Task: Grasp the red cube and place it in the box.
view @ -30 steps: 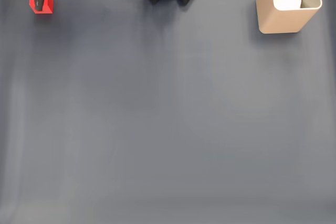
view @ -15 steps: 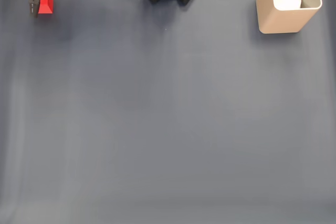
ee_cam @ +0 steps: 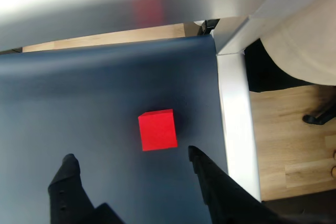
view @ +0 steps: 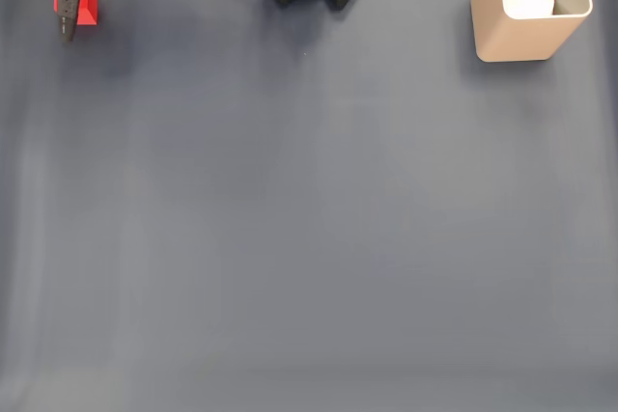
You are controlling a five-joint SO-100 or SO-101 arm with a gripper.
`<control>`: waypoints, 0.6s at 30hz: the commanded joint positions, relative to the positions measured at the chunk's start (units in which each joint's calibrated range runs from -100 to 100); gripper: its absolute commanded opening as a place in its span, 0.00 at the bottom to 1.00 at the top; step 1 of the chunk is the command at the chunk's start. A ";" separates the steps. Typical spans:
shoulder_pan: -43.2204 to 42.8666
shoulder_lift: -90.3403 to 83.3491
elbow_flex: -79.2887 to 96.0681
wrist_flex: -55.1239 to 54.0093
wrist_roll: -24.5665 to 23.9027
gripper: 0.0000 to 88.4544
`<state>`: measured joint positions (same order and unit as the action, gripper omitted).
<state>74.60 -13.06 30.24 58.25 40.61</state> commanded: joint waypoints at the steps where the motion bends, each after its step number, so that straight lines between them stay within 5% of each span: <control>1: -0.58 0.21 -0.61 -1.17 -0.39 0.55; 18: -2.50 4.54 -3.16 -4.61 -1.81 0.56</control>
<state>72.57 -8.52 30.24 54.35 39.10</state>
